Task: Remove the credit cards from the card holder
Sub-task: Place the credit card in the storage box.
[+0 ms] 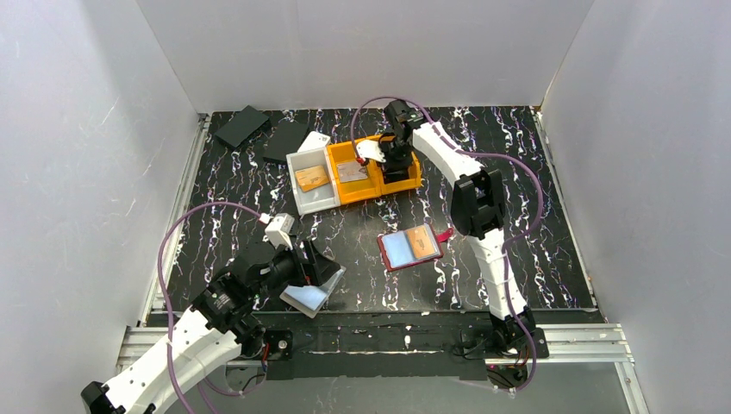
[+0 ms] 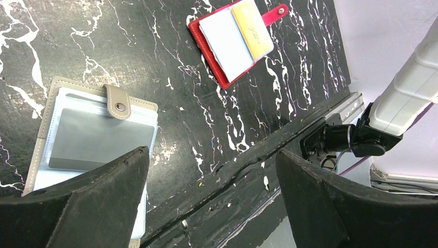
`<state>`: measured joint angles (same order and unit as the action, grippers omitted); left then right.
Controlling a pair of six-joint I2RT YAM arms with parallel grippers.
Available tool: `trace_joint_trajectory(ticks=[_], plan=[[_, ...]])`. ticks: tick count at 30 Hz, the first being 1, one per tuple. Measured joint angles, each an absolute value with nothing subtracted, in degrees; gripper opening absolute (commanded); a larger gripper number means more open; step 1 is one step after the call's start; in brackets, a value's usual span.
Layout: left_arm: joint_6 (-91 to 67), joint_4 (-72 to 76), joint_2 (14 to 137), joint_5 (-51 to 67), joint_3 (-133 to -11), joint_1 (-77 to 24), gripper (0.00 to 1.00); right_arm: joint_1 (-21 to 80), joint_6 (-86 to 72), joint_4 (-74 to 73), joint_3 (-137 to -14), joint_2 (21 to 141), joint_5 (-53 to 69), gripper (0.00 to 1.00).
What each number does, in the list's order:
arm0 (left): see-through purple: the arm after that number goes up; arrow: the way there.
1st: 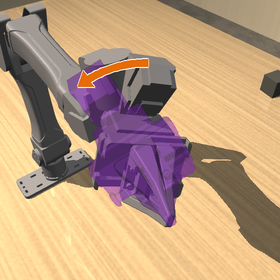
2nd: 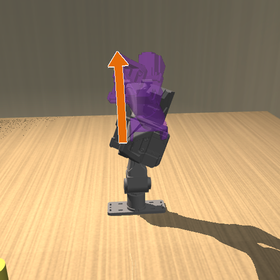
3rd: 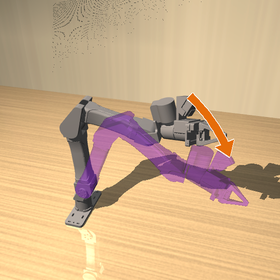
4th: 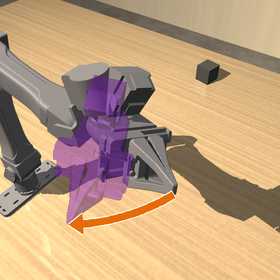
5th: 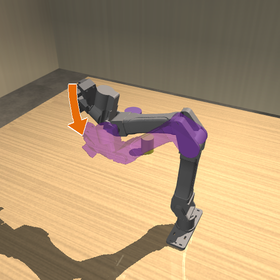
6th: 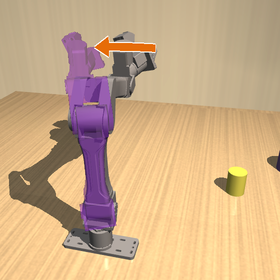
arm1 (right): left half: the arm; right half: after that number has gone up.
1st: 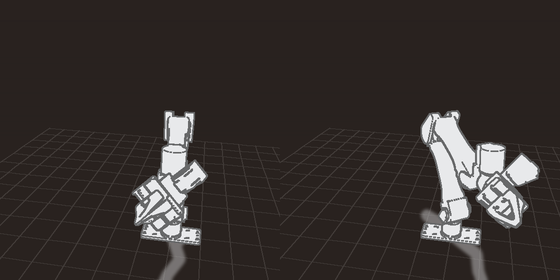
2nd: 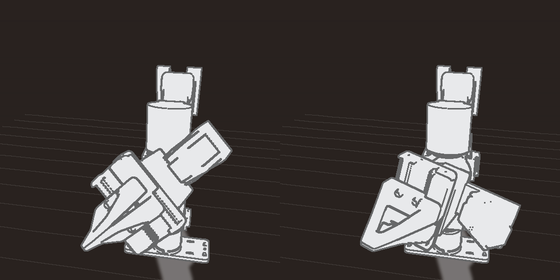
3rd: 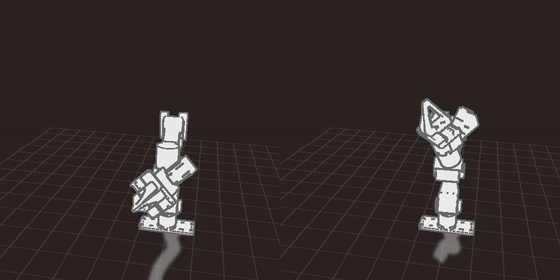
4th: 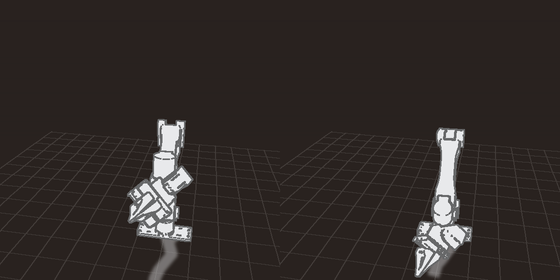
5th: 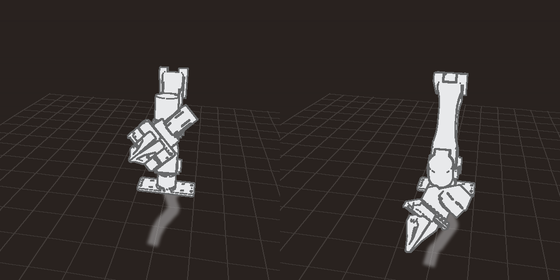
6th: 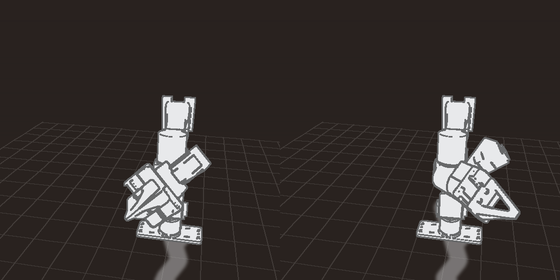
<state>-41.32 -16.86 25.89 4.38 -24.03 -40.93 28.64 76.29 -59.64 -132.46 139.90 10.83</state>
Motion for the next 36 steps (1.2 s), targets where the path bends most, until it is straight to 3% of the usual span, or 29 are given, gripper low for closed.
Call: trace_joint_trajectory(ticks=[5, 14, 18, 25, 28, 32, 36], plan=[[-41.34, -16.8, 26.59, 4.23, -23.99, -40.93, 0.91, 28.64, 76.84, -58.98, -133.45, 140.44, 10.79, 0.08], [-41.36, -16.75, 27.07, 4.23, -23.99, -40.93, 0.91, 28.64, 75.07, -55.0, -134.45, 141.51, 8.6, 0.53], [-41.54, -16.78, 27.07, 4.23, -23.99, -40.93, 0.91, 28.62, 72.07, -50.24, -135.66, 141.69, 6.57, 0.59], [-42.02, -16.78, 26.89, 4.25, -23.99, -40.93, 0.92, 28.62, 66.57, -42.57, -135.76, 141.62, 2.35, 0.6], [-42.35, -16.71, 26.44, 4.25, -23.99, -40.93, 0.98, 28.62, 62.54, -41.32, -135.06, 140.44, 1.32, 0.64], [-43.53, -15.77, 25.56, 4.25, -23.99, -40.93, 0.98, 28.32, 54.83, -40.8, -126.08, 131.41, 3.03, 0.75], [-44.66, -13.08, 25.04, 4.6, -23.99, -40.93, 0.98, 25.93, 46.13, -40.69, -108.75, 112.27, 12.82, 0.91]])
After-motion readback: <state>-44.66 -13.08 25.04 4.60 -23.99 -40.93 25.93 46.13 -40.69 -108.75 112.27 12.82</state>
